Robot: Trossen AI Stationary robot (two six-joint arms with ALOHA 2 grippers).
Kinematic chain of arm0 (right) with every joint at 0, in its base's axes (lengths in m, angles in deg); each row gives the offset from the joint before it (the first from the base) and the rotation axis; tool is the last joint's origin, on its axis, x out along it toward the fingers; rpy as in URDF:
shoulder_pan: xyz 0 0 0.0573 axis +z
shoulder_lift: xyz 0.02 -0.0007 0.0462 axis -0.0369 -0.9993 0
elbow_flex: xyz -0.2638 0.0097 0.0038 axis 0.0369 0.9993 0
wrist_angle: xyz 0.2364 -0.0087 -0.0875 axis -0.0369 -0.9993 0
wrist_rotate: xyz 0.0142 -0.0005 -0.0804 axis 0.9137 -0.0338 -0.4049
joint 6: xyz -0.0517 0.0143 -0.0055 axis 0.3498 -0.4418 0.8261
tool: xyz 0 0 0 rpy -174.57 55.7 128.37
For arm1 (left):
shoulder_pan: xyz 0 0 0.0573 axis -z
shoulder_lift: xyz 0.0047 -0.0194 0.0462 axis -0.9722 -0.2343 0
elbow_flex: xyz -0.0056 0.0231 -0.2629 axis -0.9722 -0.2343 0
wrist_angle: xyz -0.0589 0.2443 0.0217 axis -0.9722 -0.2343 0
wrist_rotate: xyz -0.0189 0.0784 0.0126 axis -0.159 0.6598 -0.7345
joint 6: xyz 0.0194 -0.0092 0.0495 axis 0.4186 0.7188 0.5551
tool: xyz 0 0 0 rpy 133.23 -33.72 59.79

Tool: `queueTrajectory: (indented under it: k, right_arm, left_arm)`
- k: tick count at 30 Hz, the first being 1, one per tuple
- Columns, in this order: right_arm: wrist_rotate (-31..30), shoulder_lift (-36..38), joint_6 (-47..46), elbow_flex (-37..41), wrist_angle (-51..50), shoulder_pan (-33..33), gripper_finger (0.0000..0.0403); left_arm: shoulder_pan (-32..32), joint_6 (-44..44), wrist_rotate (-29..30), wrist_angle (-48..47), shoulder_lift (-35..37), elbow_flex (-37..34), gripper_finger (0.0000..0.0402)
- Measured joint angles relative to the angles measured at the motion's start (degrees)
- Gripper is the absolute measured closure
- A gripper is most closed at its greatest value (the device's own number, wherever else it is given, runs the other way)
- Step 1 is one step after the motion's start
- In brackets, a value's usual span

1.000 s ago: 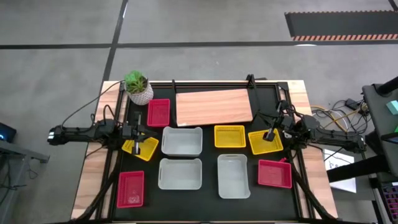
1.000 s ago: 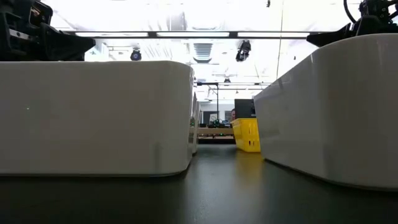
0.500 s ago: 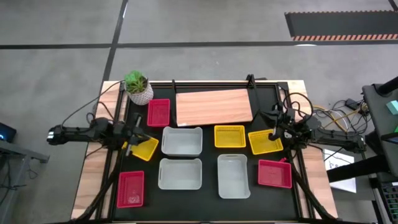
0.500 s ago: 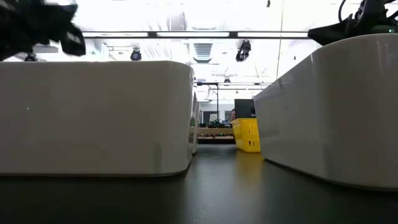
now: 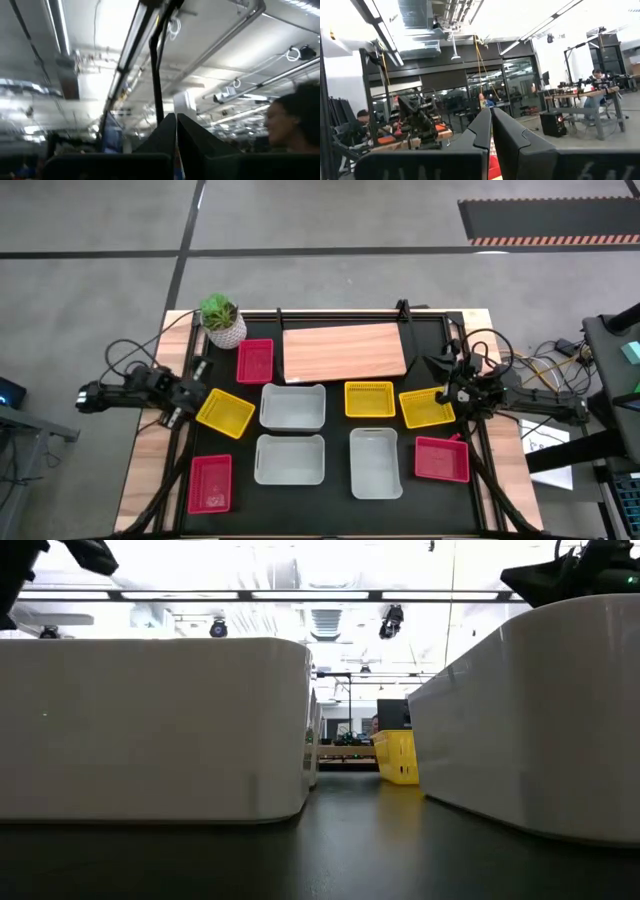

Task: Stack baskets on shelf by color
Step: Put the top gray bin on the shelf

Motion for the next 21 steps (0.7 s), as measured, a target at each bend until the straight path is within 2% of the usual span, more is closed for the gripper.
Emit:
queueTrajectory:
  k: [5,9,16,21]
  right_arm:
    - [3.5,-5.5,1.2,0.0,11.0,0.0,0.0394]
    - [7.0,-12.6,3.2,-1.4,18.7,0.0,0.0394]
    - [8.9,-25.3,10.6,-11.9,17.3,2.1,0.0394]
    - [8.9,-32.2,15.6,-23.9,5.9,5.5,0.0394]
  left_arm:
    - [0.0,6.9,0.2,3.2,0.0,0.0,0.0402]
    - [0.0,7.4,0.4,3.5,0.0,0.0,0.0402]
    - [0.0,6.9,0.4,1.3,0.0,0.0,0.0402]
    - [0.0,6.9,0.4,1.0,-0.6,0.0,0.0402]
